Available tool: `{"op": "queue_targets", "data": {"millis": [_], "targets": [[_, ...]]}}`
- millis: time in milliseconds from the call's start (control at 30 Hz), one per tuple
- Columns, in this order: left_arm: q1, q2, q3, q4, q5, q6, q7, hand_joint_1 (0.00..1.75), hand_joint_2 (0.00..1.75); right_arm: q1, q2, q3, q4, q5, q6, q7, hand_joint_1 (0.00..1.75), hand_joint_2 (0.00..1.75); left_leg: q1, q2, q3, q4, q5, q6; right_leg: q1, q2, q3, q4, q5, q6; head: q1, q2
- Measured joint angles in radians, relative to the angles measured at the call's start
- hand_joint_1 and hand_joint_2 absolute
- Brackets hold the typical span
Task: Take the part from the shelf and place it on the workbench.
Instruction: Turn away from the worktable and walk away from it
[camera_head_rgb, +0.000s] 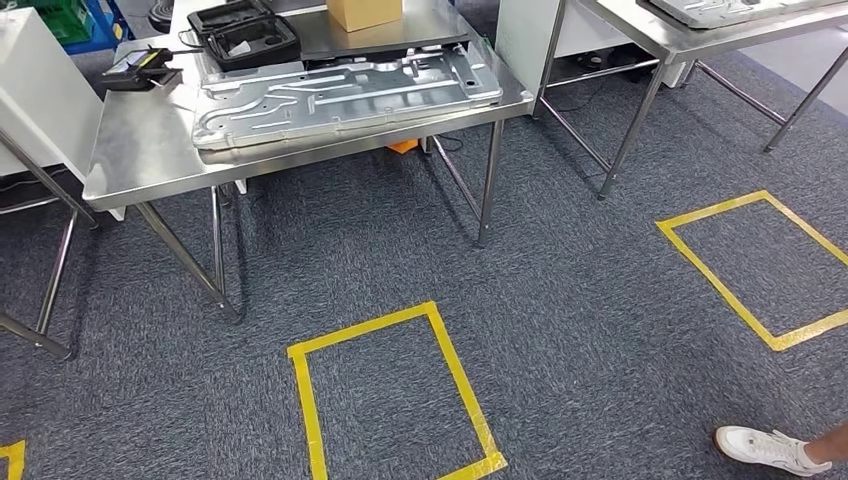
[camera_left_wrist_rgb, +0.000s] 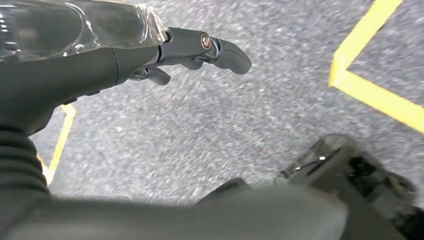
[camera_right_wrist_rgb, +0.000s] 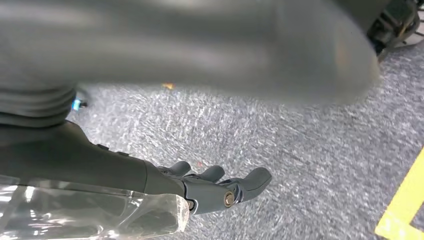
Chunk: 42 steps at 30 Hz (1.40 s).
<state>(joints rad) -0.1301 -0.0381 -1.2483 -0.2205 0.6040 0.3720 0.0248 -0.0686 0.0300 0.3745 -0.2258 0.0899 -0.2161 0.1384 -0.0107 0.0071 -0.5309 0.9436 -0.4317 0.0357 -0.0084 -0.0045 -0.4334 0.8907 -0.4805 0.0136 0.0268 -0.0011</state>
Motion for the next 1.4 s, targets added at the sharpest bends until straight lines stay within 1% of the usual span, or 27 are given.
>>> {"op": "queue_targets", "data": {"millis": [67,133,167,200,267,333,367,467,500,567,633,667,700,733,800,833,900,967,1033,1067,1133,1167,1200,1233,1267,1333,1400], "targets": [[0.010,0.000,0.007,0.000,-0.012,-0.005,0.010,0.00,1.75,0.001,0.001,0.000,0.000,-0.012,0.002,-0.020,0.00,1.75,0.006,-0.002,-0.050,0.121,-0.076,-0.013,-0.001,-0.002,-0.009,0.000,0.009,-0.011,-0.001,0.000],[0.028,0.000,0.026,0.000,-0.031,-0.015,0.012,0.00,1.75,0.003,0.001,-0.002,-0.002,-0.018,0.010,-0.033,0.00,0.87,0.011,-0.002,-0.106,0.266,-0.140,-0.023,0.000,-0.003,-0.018,0.001,0.014,-0.014,-0.001,0.000],[0.035,0.001,0.039,0.000,-0.042,-0.022,0.011,0.00,1.31,0.004,0.002,-0.003,-0.005,-0.019,0.015,-0.036,0.00,0.44,0.012,-0.002,-0.114,0.297,-0.145,-0.025,0.000,-0.004,-0.020,0.001,0.016,-0.014,-0.001,0.000],[0.042,0.002,0.053,0.000,-0.055,-0.029,0.011,0.00,0.87,0.005,0.002,-0.004,-0.008,-0.021,0.019,-0.039,0.00,0.00,0.013,-0.001,-0.102,0.285,-0.129,-0.026,0.000,-0.005,-0.021,0.001,0.017,-0.013,-0.001,0.000],[0.060,0.005,0.083,0.000,-0.083,-0.046,0.010,0.00,0.00,0.002,0.002,-0.009,-0.020,-0.025,0.028,-0.045,0.00,0.00,0.014,-0.001,-0.023,0.147,-0.060,-0.022,0.000,-0.006,-0.019,0.002,0.017,-0.011,-0.001,0.000],[0.087,0.008,0.118,0.001,-0.112,-0.065,0.010,0.00,0.00,-0.001,0.002,-0.015,-0.035,-0.029,0.038,-0.052,0.00,0.00,0.010,-0.002,0.055,0.004,-0.014,-0.011,0.004,-0.002,-0.019,0.003,0.016,-0.005,0.000,0.000],[0.099,0.009,0.137,0.001,-0.127,-0.074,0.010,0.00,0.00,-0.001,0.002,-0.020,-0.042,-0.031,0.044,-0.054,0.00,0.00,0.008,-0.002,0.071,-0.030,-0.010,-0.005,0.006,-0.001,-0.021,0.005,0.017,-0.001,0.000,0.000],[0.126,0.012,0.200,0.002,-0.173,-0.102,0.009,0.00,0.00,0.005,0.001,-0.037,-0.056,-0.037,0.059,-0.061,0.00,0.00,0.009,-0.002,0.067,-0.048,-0.011,0.011,0.008,-0.002,-0.029,0.011,0.015,0.014,0.001,0.000],[0.131,0.012,0.223,0.002,-0.188,-0.111,0.007,0.00,0.00,0.009,0.000,-0.044,-0.059,-0.038,0.064,-0.064,0.00,0.00,0.012,-0.002,0.065,-0.051,-0.008,0.018,0.007,-0.001,-0.038,0.028,0.001,0.019,0.001,0.000],[0.136,0.012,0.268,0.001,-0.216,-0.129,0.006,0.00,0.00,0.023,-0.002,-0.057,-0.063,-0.041,0.074,-0.068,0.00,0.00,0.015,0.000,0.062,-0.054,-0.003,0.029,0.005,0.001,-0.083,0.126,-0.060,0.027,0.002,0.000],[0.137,0.012,0.317,-0.003,-0.244,-0.146,0.003,0.00,0.00,0.046,-0.003,-0.071,-0.064,-0.044,0.084,-0.071,0.00,0.00,0.013,0.001,0.058,-0.053,-0.001,0.034,0.003,0.002,-0.155,0.278,-0.128,0.033,0.002,0.000],[0.137,0.012,0.341,-0.006,-0.257,-0.154,0.001,0.00,0.00,0.060,-0.003,-0.078,-0.064,-0.046,0.089,-0.073,0.00,0.00,0.012,0.001,0.056,-0.053,-0.001,0.035,0.002,0.002,-0.178,0.328,-0.140,0.034,0.002,0.000],[0.136,0.012,0.367,-0.013,-0.270,-0.163,-0.001,0.00,0.00,0.076,-0.005,-0.086,-0.063,-0.049,0.094,-0.075,0.00,0.00,0.012,0.001,0.056,-0.052,0.000,0.035,0.001,0.002,-0.184,0.340,-0.133,0.035,0.002,0.000],[0.134,0.012,0.390,-0.021,-0.283,-0.170,-0.002,0.00,0.00,0.091,-0.006,-0.093,-0.063,-0.050,0.098,-0.077,0.00,0.00,0.012,-0.001,0.057,-0.051,-0.001,0.034,-0.001,0.002,-0.167,0.304,-0.105,0.036,0.002,0.000],[0.128,0.012,0.435,-0.042,-0.307,-0.184,-0.004,0.00,0.00,0.119,-0.010,-0.107,-0.062,-0.053,0.106,-0.081,0.00,0.00,0.012,-0.008,0.057,-0.046,-0.002,0.029,-0.005,0.017,-0.096,0.158,-0.033,0.035,0.002,0.000],[0.123,0.012,0.461,-0.053,-0.319,-0.192,-0.005,0.00,0.00,0.134,-0.011,-0.115,-0.060,-0.054,0.111,-0.084,0.00,0.00,0.011,-0.013,0.055,-0.042,-0.004,0.024,-0.006,0.028,-0.064,0.091,-0.009,0.033,0.002,0.000],[0.115,0.012,0.522,-0.076,-0.346,-0.208,-0.007,0.00,0.00,0.160,-0.013,-0.134,-0.056,-0.058,0.121,-0.088,0.00,0.00,0.009,-0.019,0.048,-0.036,-0.005,0.012,-0.004,0.041,-0.034,0.027,0.007,0.026,0.001,0.000],[0.119,0.014,0.583,-0.091,-0.375,-0.225,-0.009,0.00,0.00,0.176,-0.014,-0.151,-0.054,-0.060,0.131,-0.093,0.00,0.00,0.011,-0.023,0.043,-0.033,-0.005,0.000,-0.001,0.030,-0.036,0.027,0.010,0.014,0.001,0.000],[0.137,0.016,0.638,-0.096,-0.404,-0.243,-0.010,0.00,0.00,0.182,-0.016,-0.167,-0.056,-0.063,0.141,-0.099,0.00,0.00,0.015,-0.022,0.027,0.009,-0.036,-0.011,-0.003,0.023,-0.039,0.024,0.016,0.000,0.000,0.000],[0.149,0.018,0.663,-0.097,-0.418,-0.251,-0.010,0.00,0.00,0.181,-0.017,-0.174,-0.060,-0.066,0.146,-0.102,0.00,0.00,0.017,-0.020,0.005,0.059,-0.069,-0.017,-0.005,0.021,-0.041,0.023,0.018,-0.004,0.000,0.000],[0.181,0.021,0.714,-0.098,-0.443,-0.268,-0.010,0.00,0.00,0.172,-0.019,-0.189,-0.075,-0.069,0.155,-0.108,0.00,0.00,0.019,-0.018,-0.062,0.210,-0.145,-0.024,-0.003,0.020,-0.046,0.023,0.020,-0.009,-0.001,0.000],[0.199,0.024,0.738,-0.098,-0.453,-0.274,-0.010,0.00,0.00,0.165,-0.019,-0.196,-0.085,-0.070,0.159,-0.110,0.00,0.00,0.019,-0.018,-0.087,0.269,-0.166,-0.026,-0.002,0.021,-0.048,0.023,0.020,-0.009,-0.001,0.000],[0.218,0.027,0.762,-0.097,-0.463,-0.281,-0.011,0.00,0.00,0.157,-0.019,-0.203,-0.096,-0.071,0.163,-0.112,0.00,0.00,0.019,-0.018,-0.098,0.297,-0.170,-0.027,-0.002,0.023,-0.048,0.024,0.021,-0.010,-0.001,0.000],[0.237,0.029,0.784,-0.094,-0.472,-0.286,-0.011,0.00,0.00,0.147,-0.020,-0.210,-0.109,-0.071,0.166,-0.114,0.00,0.00,0.019,-0.019,-0.085,0.276,-0.152,-0.025,-0.001,0.026,-0.048,0.024,0.021,-0.010,0.000,0.000],[0.255,0.031,0.805,-0.090,-0.479,-0.291,-0.012,0.00,0.00,0.137,-0.020,-0.216,-0.122,-0.072,0.169,-0.116,0.00,0.00,0.018,-0.020,-0.056,0.220,-0.122,-0.022,-0.001,0.031,-0.047,0.024,0.021,-0.009,0.000,0.000],[0.291,0.036,0.847,-0.080,-0.496,-0.302,-0.013,0.00,0.00,0.112,-0.020,-0.229,-0.154,-0.073,0.174,-0.120,0.00,0.00,0.017,-0.037,0.025,0.059,-0.053,-0.012,0.001,0.044,-0.046,0.024,0.021,-0.006,-0.001,0.000],[0.319,0.041,0.889,-0.071,-0.516,-0.313,-0.014,0.00,0.00,0.096,-0.020,-0.242,-0.180,-0.076,0.180,-0.123,0.00,0.00,0.014,-0.051,0.067,-0.030,-0.025,-0.004,0.003,0.056,-0.050,0.026,0.022,0.002,0.000,0.000]]}}
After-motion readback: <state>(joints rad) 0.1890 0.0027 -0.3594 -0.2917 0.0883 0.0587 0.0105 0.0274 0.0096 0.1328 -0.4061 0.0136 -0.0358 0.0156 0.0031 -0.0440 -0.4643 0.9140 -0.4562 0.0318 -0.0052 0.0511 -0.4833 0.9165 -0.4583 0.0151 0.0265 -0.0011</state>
